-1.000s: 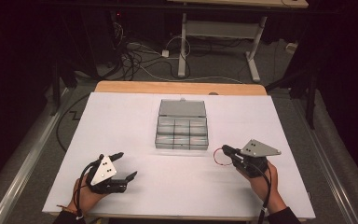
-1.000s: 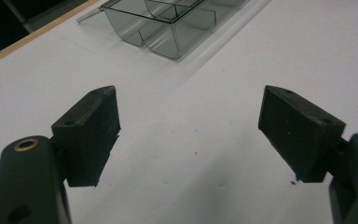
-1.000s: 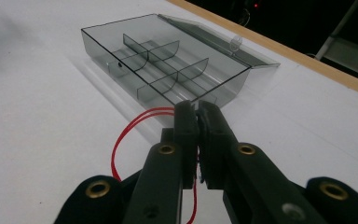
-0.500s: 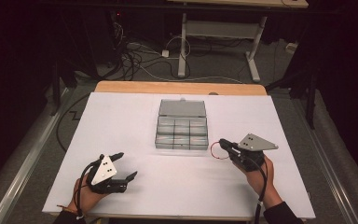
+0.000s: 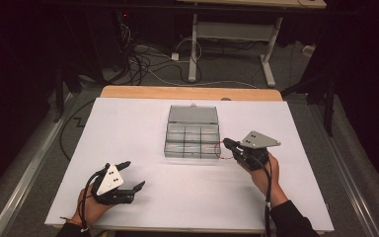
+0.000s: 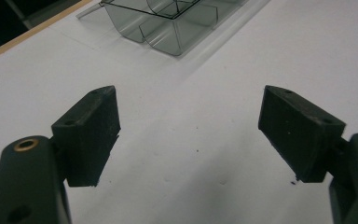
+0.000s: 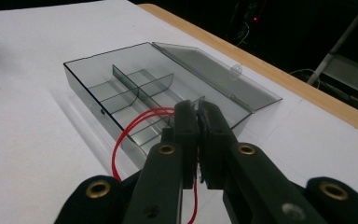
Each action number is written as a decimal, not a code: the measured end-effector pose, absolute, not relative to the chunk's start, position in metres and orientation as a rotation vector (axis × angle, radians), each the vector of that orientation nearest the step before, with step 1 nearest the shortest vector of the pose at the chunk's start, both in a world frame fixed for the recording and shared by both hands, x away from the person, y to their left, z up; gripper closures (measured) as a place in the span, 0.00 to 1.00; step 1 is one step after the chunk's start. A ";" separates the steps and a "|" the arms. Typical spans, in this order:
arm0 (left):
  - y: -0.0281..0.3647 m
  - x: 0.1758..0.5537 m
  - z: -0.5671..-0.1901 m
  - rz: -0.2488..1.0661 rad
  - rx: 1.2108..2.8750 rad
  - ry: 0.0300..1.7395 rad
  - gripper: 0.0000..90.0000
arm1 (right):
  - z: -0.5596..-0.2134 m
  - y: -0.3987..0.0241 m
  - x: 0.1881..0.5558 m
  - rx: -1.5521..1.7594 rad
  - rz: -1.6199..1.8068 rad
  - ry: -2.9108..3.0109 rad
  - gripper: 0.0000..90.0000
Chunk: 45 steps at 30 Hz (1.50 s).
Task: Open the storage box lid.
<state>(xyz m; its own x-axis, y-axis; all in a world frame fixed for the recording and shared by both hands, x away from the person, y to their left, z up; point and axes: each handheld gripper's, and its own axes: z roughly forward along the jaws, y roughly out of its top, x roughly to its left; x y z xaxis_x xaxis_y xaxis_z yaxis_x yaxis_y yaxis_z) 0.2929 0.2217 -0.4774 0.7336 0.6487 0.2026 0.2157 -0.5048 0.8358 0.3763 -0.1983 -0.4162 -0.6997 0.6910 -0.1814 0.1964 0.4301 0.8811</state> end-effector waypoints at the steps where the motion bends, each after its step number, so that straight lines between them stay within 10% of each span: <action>1: 0.222 0.293 -0.478 0.639 2.074 0.652 0.23 | -0.417 -0.196 0.378 0.746 1.224 2.162 0.97; 45: 0.220 0.293 -0.480 0.634 2.094 0.640 0.22 | -0.426 -0.143 0.446 0.743 0.936 2.204 0.97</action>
